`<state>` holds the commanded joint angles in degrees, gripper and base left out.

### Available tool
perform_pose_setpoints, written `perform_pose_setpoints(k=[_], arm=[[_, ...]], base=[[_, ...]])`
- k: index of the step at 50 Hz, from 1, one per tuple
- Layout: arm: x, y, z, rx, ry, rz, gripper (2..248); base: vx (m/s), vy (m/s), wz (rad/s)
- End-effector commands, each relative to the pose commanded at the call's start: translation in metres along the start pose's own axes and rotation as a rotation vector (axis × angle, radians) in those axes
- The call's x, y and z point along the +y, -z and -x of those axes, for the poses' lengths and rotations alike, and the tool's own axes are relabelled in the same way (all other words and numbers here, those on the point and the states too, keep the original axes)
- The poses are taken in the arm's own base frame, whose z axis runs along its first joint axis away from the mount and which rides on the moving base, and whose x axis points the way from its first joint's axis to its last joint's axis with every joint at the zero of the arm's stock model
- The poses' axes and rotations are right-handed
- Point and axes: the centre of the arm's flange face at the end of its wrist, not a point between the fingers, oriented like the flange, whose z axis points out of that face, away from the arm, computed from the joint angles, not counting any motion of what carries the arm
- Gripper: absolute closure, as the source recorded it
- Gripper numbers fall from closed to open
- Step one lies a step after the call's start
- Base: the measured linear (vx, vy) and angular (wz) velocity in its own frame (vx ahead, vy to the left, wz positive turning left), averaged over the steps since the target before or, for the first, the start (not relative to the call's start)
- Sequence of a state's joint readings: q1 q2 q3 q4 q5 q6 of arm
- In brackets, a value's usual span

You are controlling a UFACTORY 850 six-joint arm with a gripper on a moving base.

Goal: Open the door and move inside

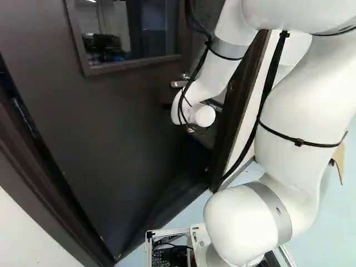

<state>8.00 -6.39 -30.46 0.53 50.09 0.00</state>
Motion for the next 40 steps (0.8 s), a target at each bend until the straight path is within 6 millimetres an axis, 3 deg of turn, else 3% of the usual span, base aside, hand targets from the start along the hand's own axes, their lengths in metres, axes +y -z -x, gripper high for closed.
perform_pose_setpoints(k=[40], arm=[[-0.046,-0.035,-0.008,0.008,-0.013,-0.053,3]], base=[[0.0,0.0,0.0]])
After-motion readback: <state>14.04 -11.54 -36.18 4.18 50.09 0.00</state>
